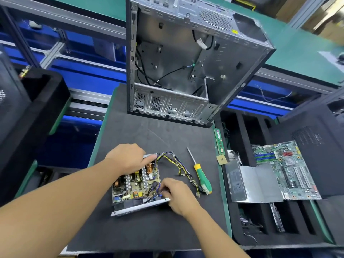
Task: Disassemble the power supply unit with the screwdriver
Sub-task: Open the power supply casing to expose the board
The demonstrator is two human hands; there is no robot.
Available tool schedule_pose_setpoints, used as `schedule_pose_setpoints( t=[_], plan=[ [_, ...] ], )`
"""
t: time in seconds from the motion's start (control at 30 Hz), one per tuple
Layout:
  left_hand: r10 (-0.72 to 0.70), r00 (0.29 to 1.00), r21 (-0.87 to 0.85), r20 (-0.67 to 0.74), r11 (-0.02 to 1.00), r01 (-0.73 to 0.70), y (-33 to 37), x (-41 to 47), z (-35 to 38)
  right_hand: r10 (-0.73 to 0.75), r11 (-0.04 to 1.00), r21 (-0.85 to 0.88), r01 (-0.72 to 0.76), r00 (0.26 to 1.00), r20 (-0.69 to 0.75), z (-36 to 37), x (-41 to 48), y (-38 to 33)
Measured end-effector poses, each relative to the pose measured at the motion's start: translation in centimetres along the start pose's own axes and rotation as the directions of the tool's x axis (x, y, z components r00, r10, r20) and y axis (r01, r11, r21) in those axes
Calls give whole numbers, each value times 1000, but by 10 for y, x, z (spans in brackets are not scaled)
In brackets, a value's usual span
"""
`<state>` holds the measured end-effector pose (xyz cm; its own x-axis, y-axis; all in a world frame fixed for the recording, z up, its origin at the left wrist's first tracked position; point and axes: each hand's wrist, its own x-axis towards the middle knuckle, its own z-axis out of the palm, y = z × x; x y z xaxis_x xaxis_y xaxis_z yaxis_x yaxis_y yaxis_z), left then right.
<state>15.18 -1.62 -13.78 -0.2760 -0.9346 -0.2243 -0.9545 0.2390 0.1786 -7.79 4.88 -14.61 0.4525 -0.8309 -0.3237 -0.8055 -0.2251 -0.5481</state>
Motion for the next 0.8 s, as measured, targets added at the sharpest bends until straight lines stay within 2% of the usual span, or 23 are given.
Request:
schedule_pose_setpoints(
  t=[0.3, 0.63, 0.8],
  plan=[
    [19, 999, 22, -30, 1000, -19, 6, -4, 4, 60, 996, -74, -57, 998, 35, -3, 4, -3],
    [54, 996, 82, -71, 995, -48, 4, -1, 11, -41, 992, -118, 48, 997, 59, 3, -7, 1],
    [64, 992, 95, -112, 994, -53, 5, -3, 14, 21, 1000, -4, -21, 1000, 14, -3, 5, -4]
  ],
)
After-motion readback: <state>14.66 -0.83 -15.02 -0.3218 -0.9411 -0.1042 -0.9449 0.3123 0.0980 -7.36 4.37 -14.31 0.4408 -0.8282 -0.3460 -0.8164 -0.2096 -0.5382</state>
